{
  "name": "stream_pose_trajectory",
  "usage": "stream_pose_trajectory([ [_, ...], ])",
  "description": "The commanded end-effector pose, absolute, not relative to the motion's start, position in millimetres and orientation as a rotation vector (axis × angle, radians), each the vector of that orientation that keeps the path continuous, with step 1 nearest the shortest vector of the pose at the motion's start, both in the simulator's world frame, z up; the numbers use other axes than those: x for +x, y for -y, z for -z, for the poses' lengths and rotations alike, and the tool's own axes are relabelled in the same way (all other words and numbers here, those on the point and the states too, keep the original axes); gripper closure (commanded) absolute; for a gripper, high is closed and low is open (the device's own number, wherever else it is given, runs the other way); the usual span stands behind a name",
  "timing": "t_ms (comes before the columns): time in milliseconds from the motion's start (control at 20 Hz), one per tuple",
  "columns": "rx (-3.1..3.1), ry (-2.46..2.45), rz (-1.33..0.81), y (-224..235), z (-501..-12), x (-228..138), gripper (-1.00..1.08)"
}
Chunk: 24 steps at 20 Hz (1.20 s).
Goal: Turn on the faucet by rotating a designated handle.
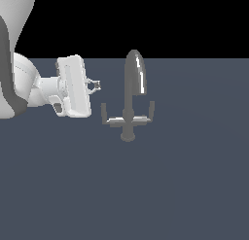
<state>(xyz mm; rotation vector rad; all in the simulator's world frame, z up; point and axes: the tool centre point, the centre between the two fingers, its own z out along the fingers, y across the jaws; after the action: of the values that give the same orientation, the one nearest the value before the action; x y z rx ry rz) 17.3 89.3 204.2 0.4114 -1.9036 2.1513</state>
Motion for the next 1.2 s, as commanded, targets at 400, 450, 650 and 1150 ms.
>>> stream_pose_trajectory([
  [400, 0.664, 1.742, -1.946, -75.8, -143.6, 18.9, 1.08],
  [450, 0.677, 1.733, -1.933, -75.1, -140.1, 18.7, 1.08],
  [650, 0.714, 1.708, -1.898, -73.1, -130.6, 18.5, 1.08],
  [1150, 0.738, 1.694, -1.886, -73.3, -129.1, 20.8, 1.08],
])
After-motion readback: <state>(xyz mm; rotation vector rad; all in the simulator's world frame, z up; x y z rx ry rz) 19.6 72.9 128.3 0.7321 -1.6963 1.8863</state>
